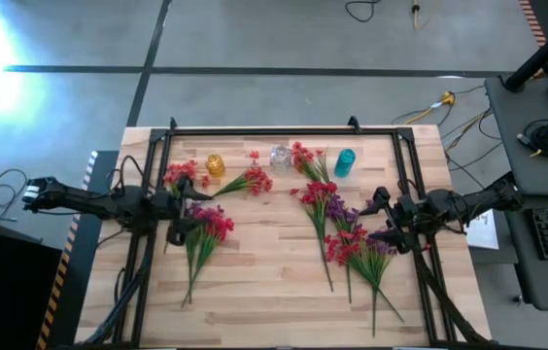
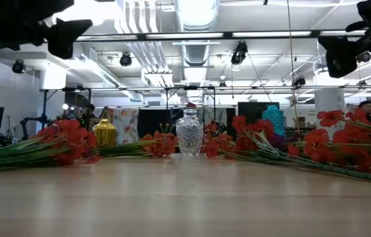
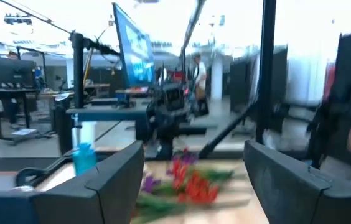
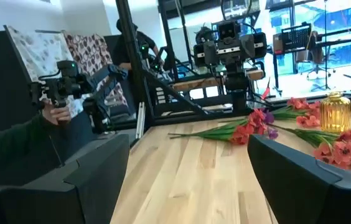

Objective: Sort flowers into vase by color
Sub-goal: Put the red flowers into the transparent vase

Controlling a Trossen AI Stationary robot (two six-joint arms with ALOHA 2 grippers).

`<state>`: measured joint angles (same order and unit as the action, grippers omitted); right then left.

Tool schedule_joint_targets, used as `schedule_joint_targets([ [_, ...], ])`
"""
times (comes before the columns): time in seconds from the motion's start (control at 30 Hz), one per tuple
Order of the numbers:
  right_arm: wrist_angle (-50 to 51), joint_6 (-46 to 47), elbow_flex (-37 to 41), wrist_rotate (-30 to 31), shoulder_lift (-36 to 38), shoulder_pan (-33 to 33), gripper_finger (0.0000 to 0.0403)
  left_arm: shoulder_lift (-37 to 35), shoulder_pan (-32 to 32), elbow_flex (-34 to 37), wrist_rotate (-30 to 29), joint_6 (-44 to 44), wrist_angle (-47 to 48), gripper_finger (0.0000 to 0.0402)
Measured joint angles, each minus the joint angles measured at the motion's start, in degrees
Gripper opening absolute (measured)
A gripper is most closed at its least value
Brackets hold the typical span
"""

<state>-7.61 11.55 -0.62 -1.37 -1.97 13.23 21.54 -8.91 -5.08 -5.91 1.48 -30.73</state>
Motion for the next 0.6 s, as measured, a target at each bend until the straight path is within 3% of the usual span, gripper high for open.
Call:
schedule_joint_targets([
  [0.17, -1.0, 0.9, 0.0, 0.9, 0.0, 0.0, 0.032, 0.2, 0.0, 0.0, 0.0, 10.6, -8.1, 0.0262],
  [0.27, -1.7, 2.1, 0.0, 8.4, 0.0, 0.0, 0.032, 0.1, 0.0, 0.0, 0.0, 18.1, -8.2, 0.0262],
  [0.4, -3.7, 5.1, 0.0, 19.8, 0.0, 0.0, 0.032, -0.1, 0.1, -0.2, -1.9, 17.9, -8.3, 0.0262],
  [0.53, -6.7, 7.6, 0.0, 23.5, 0.0, 0.0, 0.032, 0.3, 0.1, -0.5, -2.1, 22.2, -8.2, 0.0262],
  [0.6, -8.0, 8.0, 0.0, 24.0, 0.0, 0.0, 0.032, 0.9, 0.1, -0.5, 1.4, 22.2, -8.1, 0.0262],
])
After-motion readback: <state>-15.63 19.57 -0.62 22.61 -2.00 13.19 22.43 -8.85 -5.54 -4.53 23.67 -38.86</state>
